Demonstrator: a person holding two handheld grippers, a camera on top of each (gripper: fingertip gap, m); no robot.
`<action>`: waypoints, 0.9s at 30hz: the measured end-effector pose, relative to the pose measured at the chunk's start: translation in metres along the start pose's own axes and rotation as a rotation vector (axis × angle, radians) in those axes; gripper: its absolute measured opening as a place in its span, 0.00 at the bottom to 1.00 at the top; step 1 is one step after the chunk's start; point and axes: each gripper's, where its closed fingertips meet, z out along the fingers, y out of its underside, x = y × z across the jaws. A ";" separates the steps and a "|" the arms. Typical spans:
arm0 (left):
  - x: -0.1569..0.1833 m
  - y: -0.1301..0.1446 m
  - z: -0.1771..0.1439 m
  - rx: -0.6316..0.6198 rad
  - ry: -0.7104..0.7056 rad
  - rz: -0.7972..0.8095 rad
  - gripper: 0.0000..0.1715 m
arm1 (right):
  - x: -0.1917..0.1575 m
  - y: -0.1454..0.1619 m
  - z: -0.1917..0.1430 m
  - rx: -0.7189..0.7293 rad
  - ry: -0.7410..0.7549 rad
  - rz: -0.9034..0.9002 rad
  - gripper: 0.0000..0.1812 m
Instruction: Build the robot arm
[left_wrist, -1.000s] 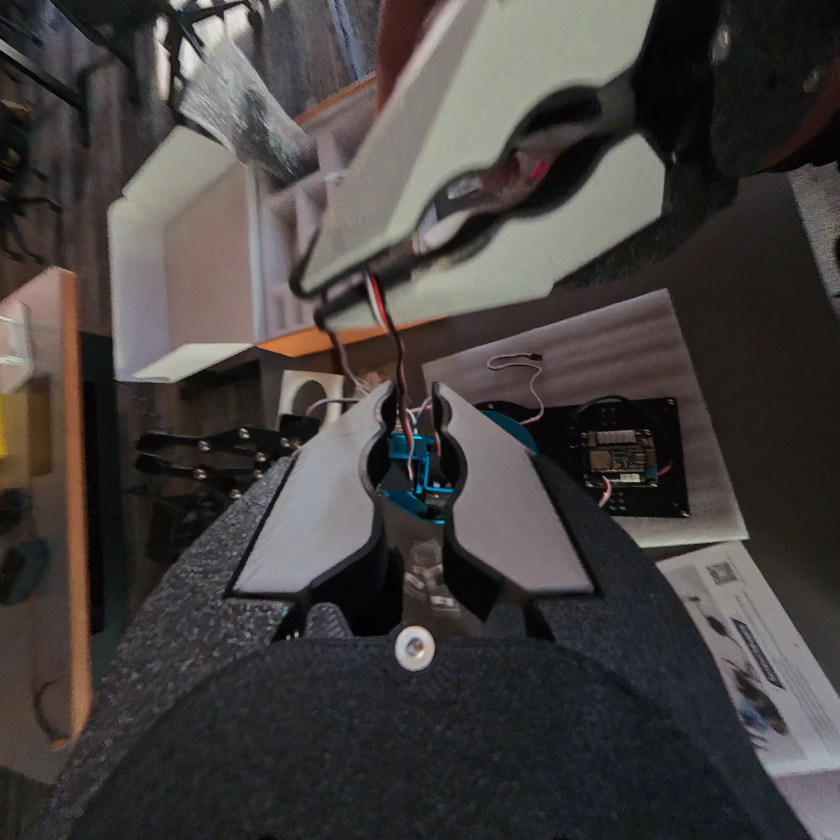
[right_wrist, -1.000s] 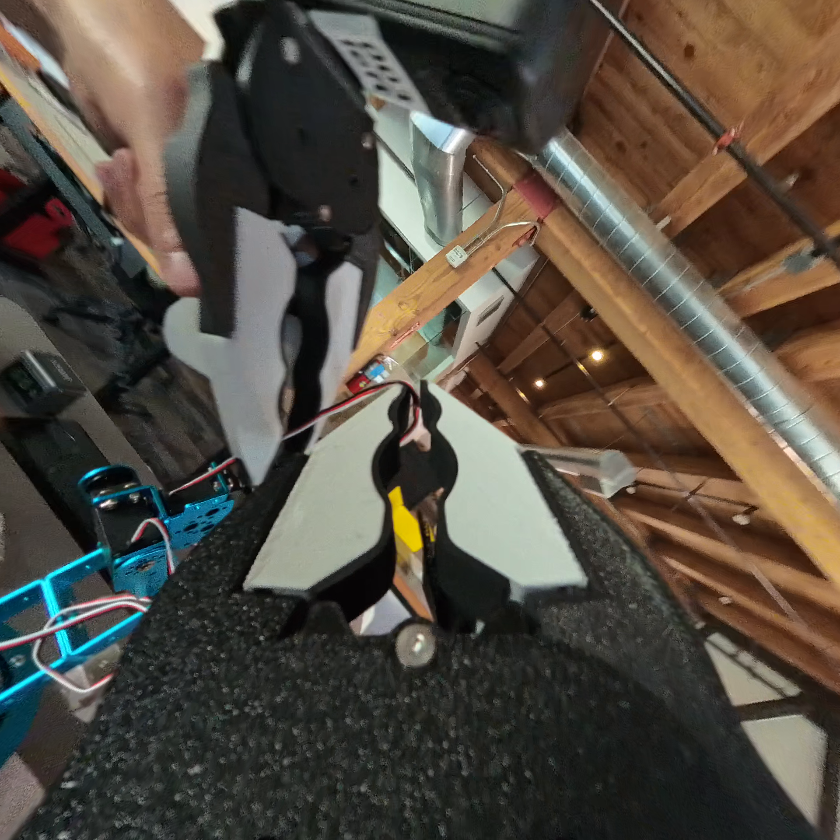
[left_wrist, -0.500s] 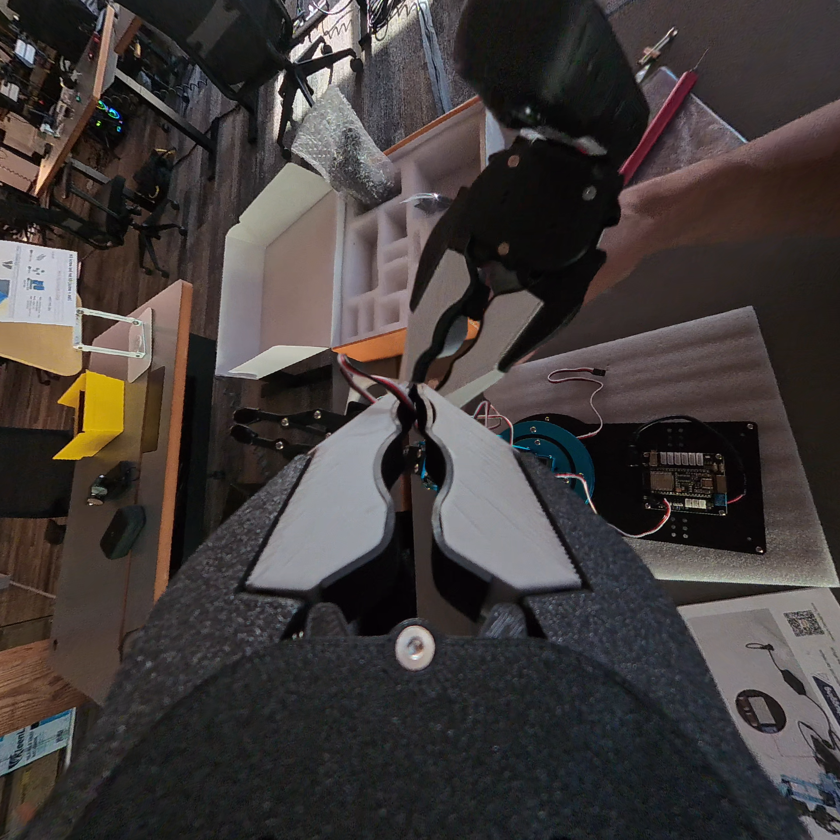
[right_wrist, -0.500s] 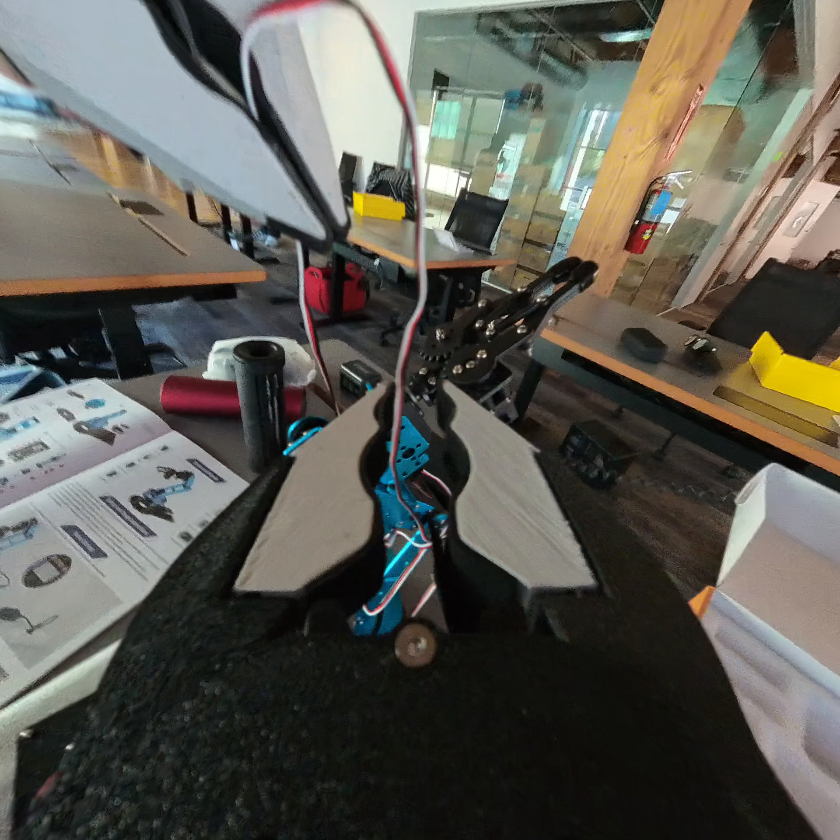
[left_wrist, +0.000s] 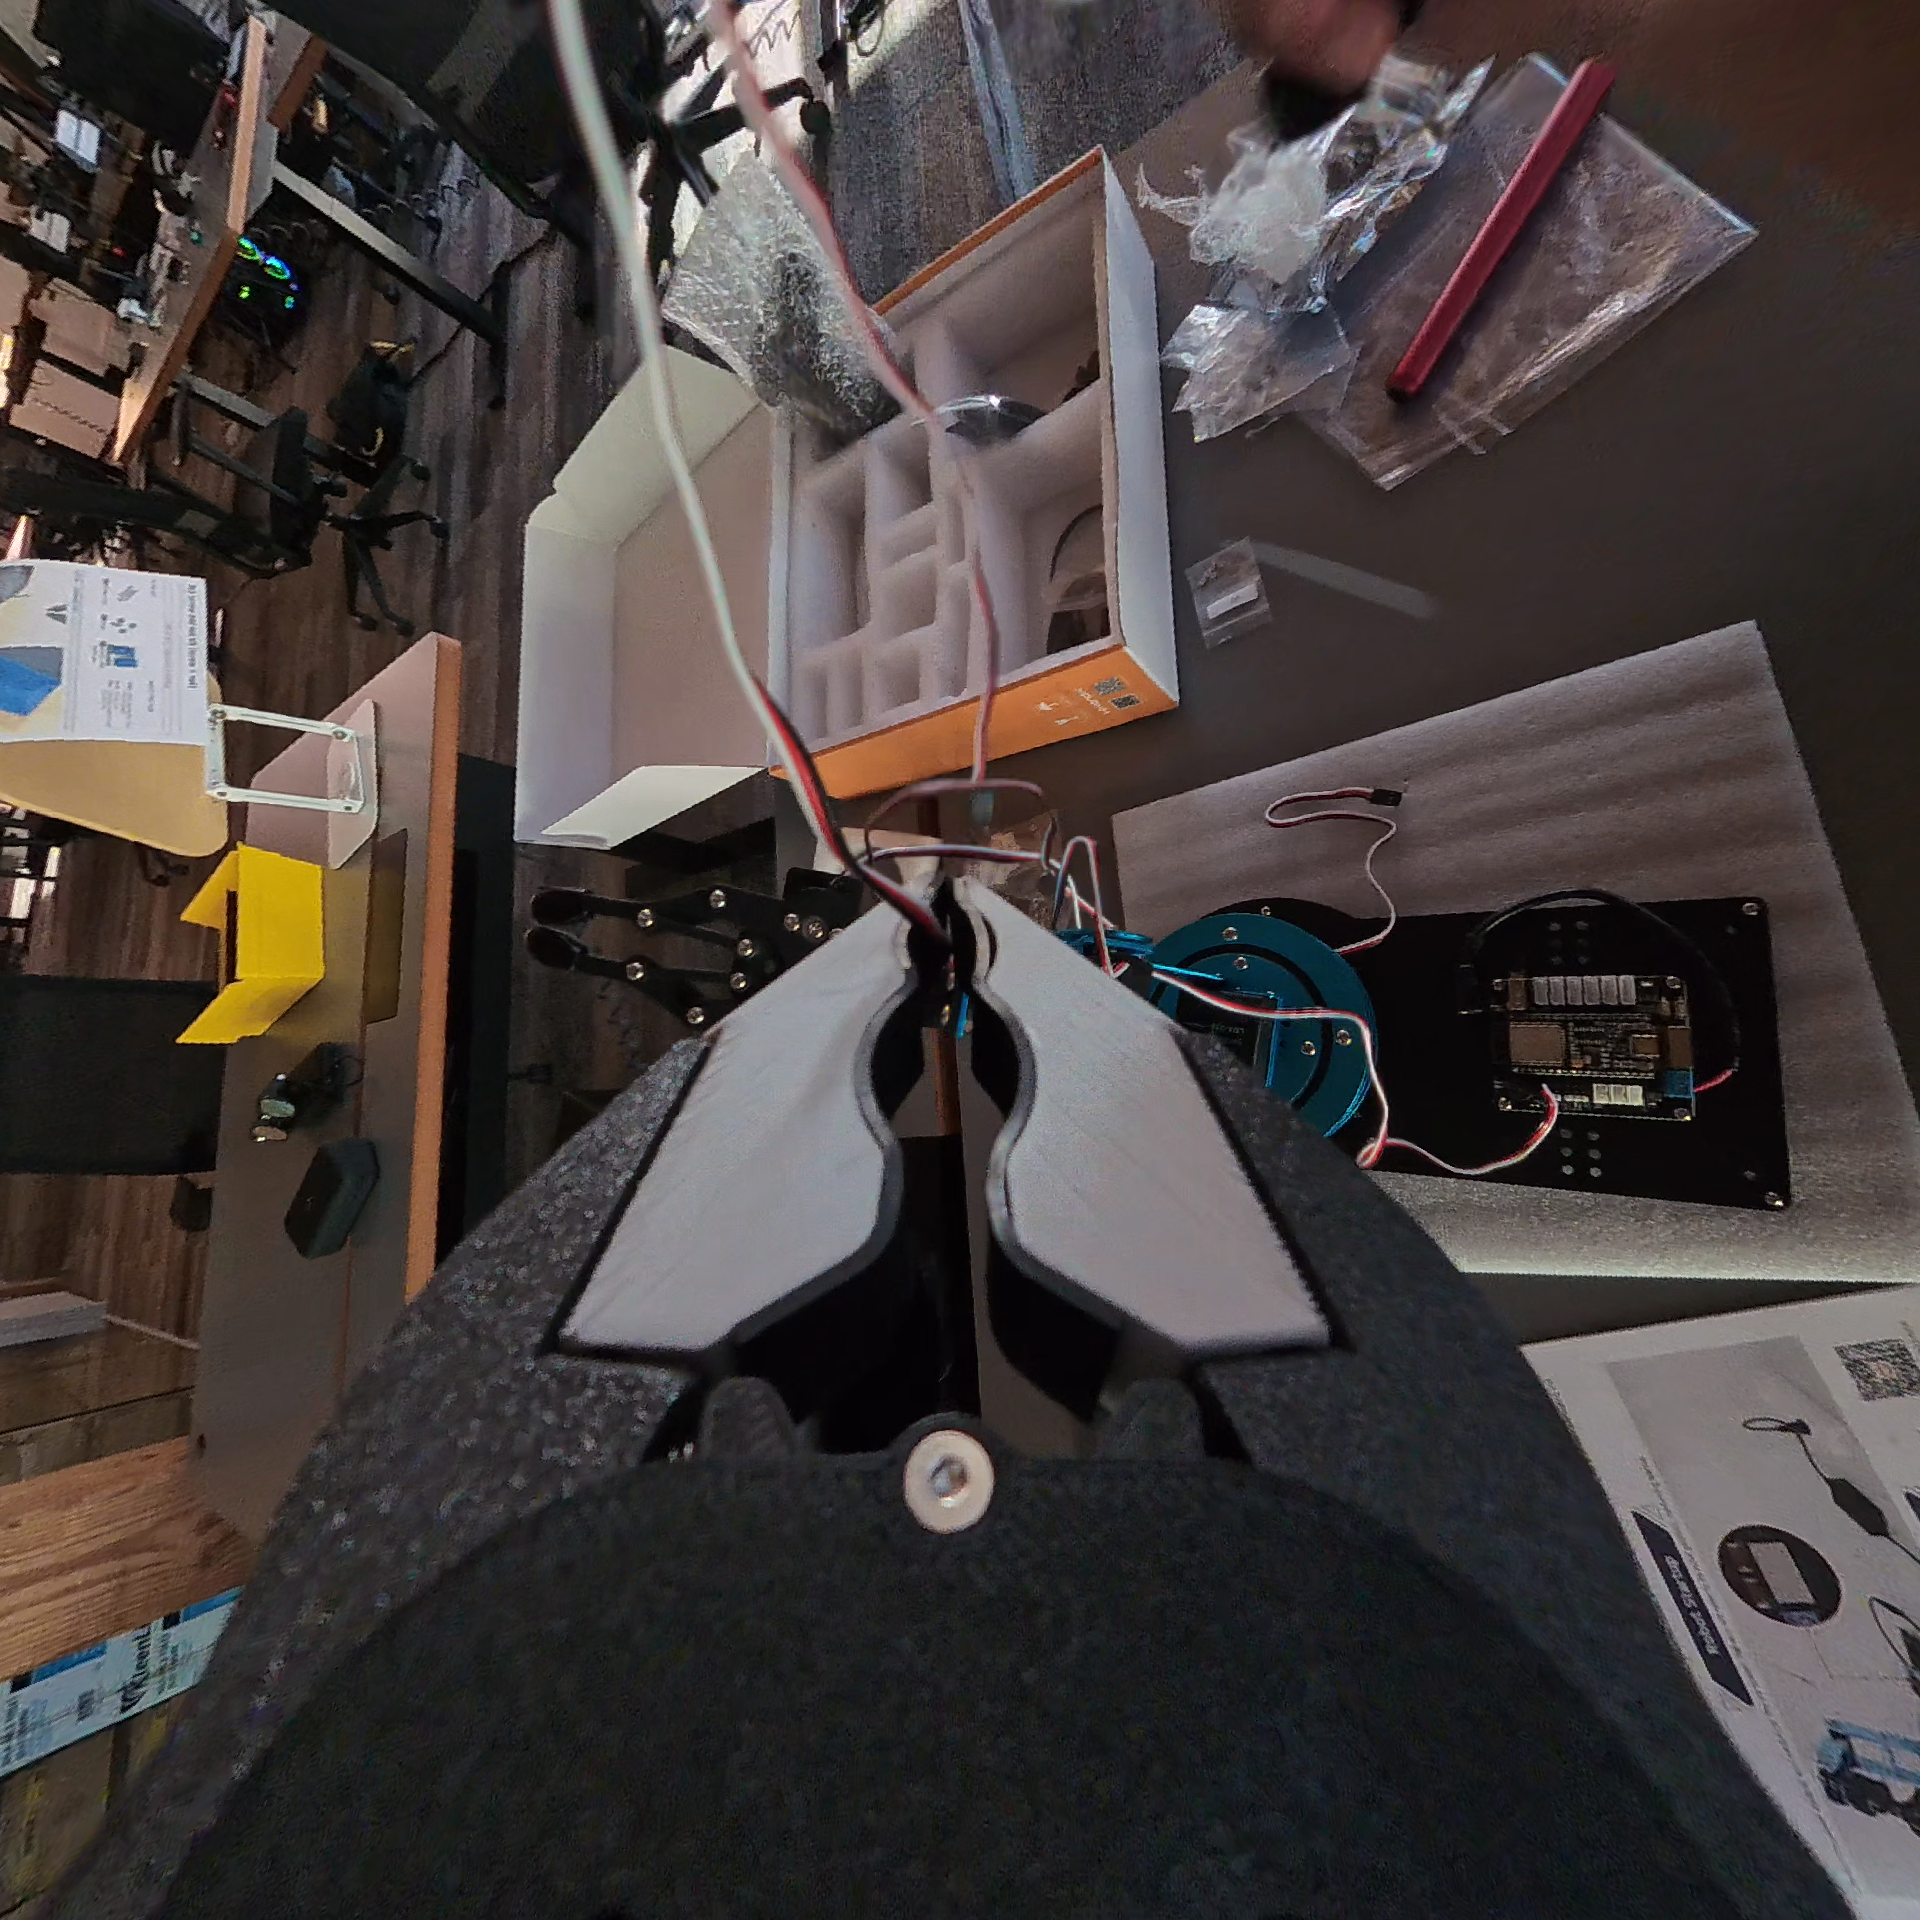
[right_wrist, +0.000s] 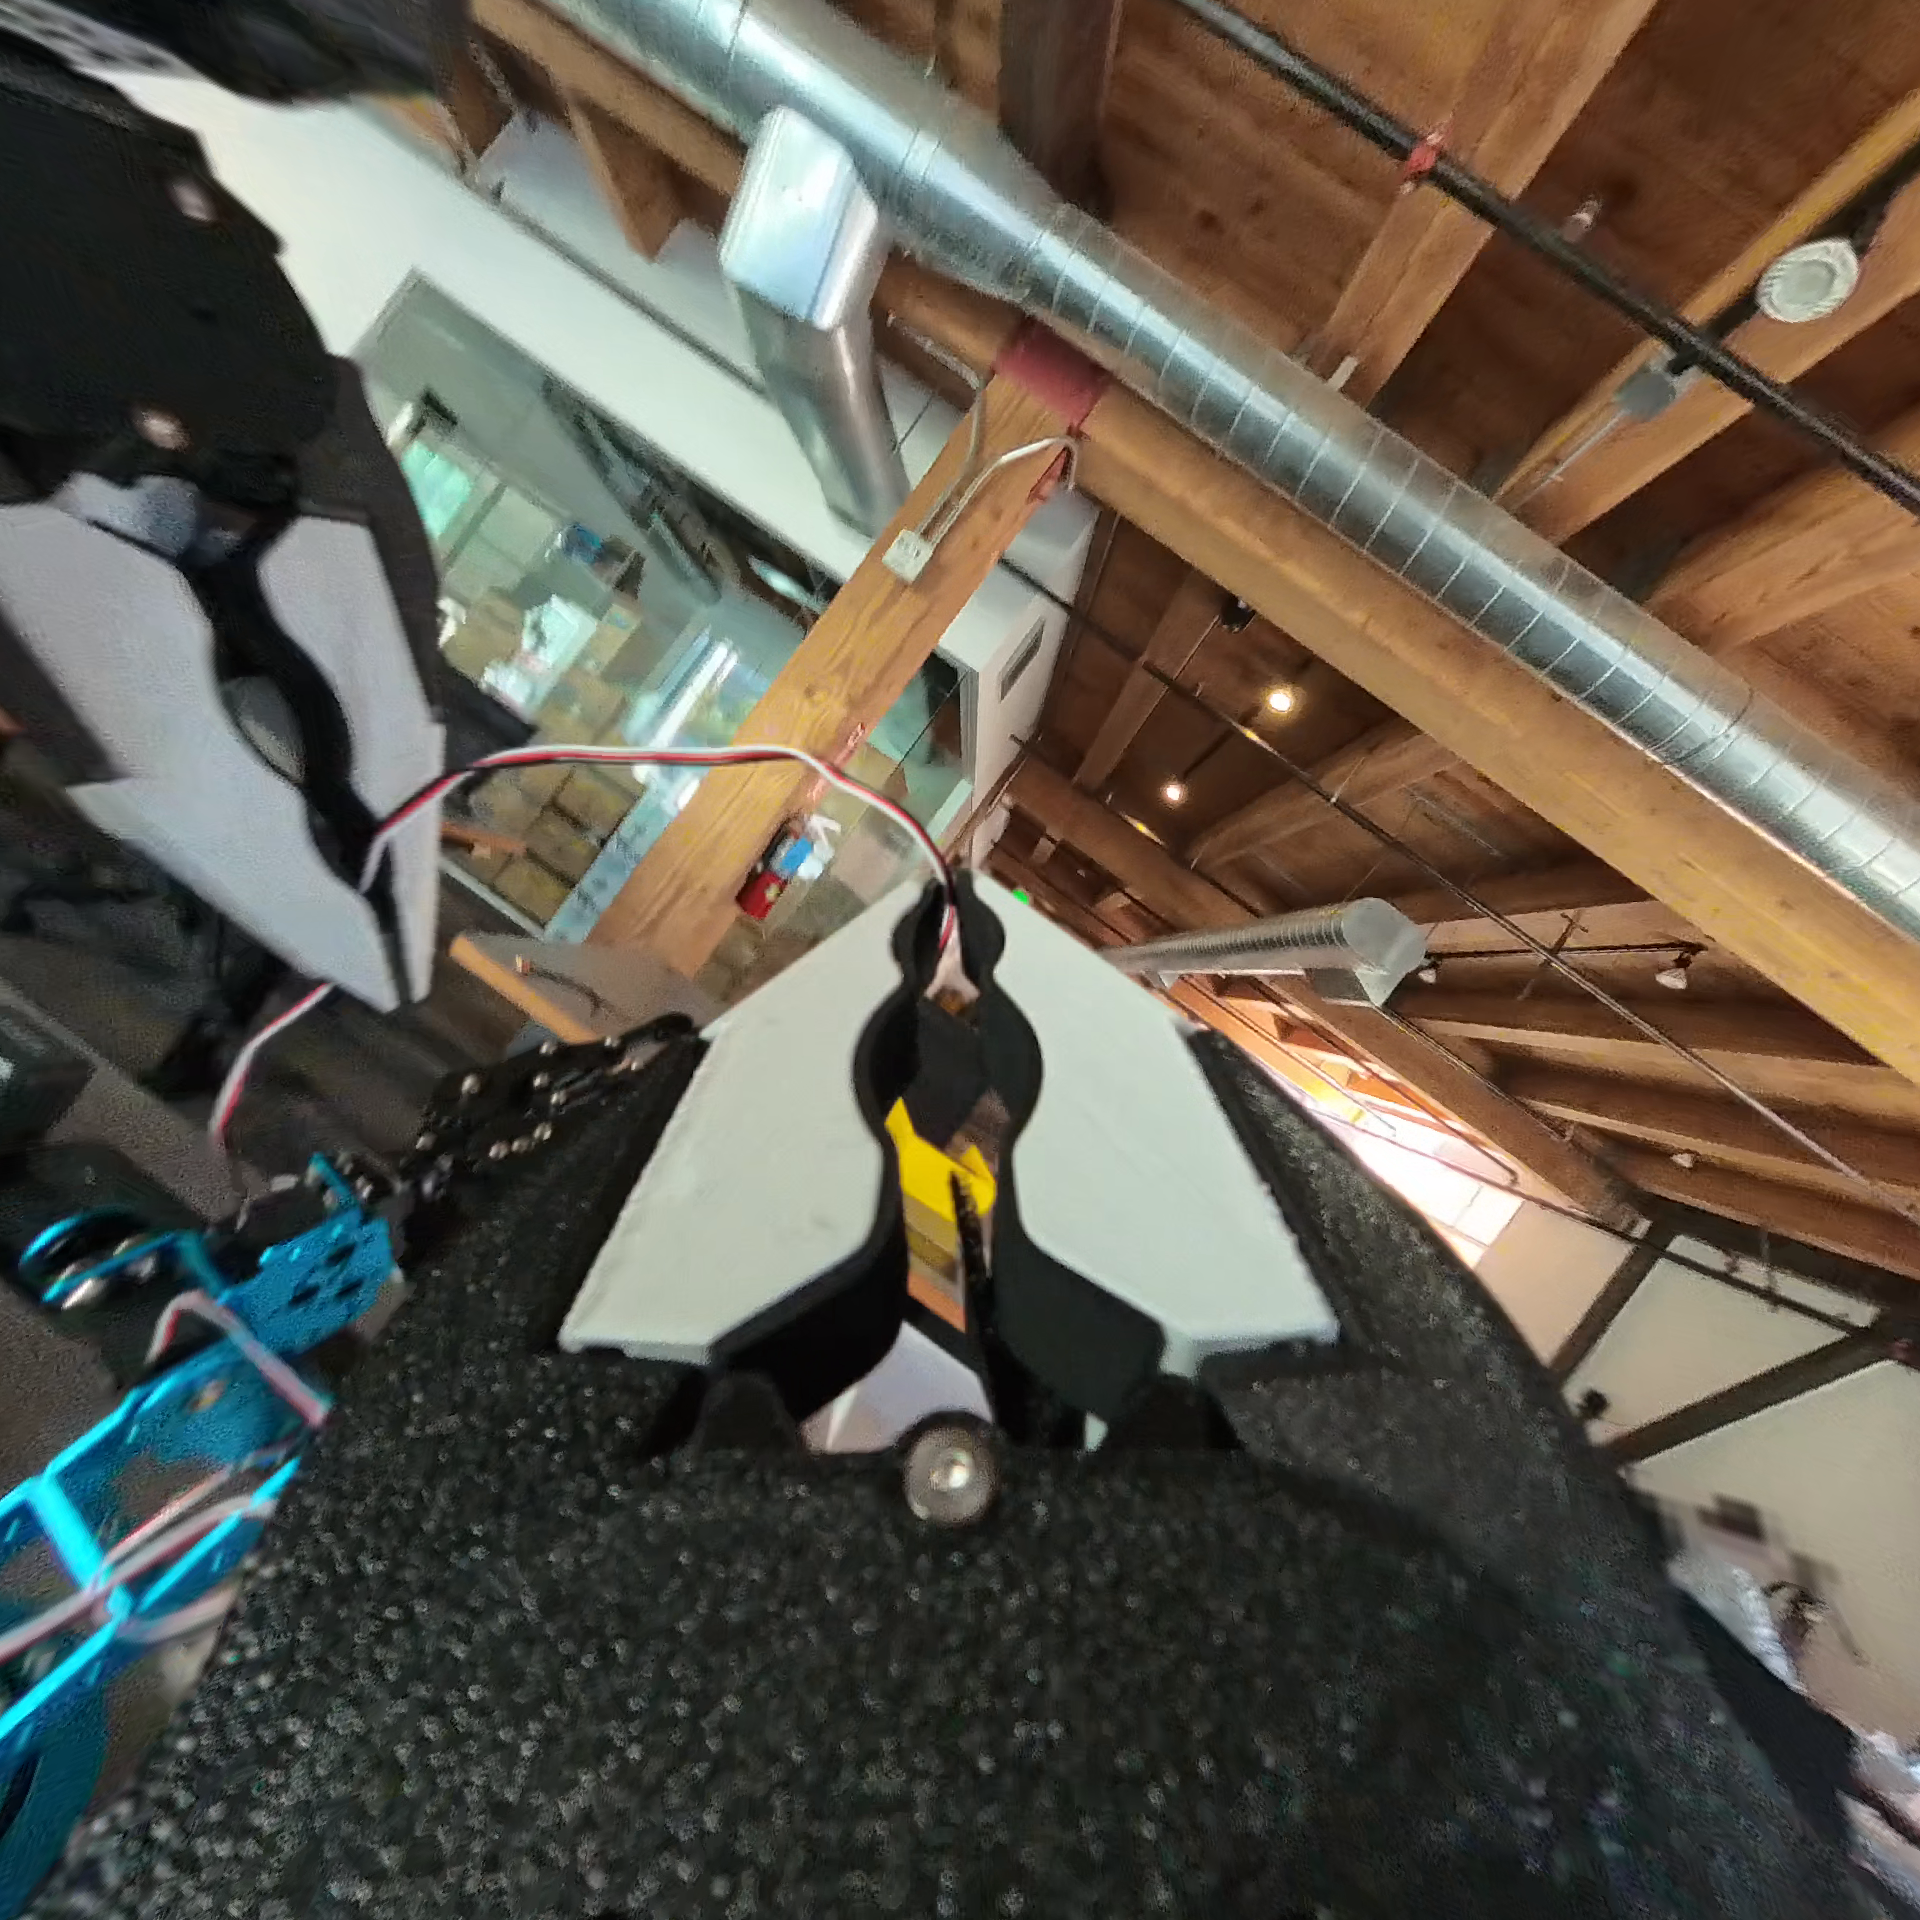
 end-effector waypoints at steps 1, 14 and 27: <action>0.000 0.000 0.000 0.001 -0.007 -0.001 0.00 | -0.002 -0.007 -0.008 -0.023 -0.009 -0.032 0.00; 0.016 -0.006 0.008 -0.007 -0.131 0.113 0.04 | -0.053 0.003 -0.109 -0.361 -0.132 -0.149 0.00; 0.006 -0.003 0.078 -0.224 -0.013 0.052 0.18 | -0.177 0.132 -0.164 -0.684 -0.695 1.287 0.00</action>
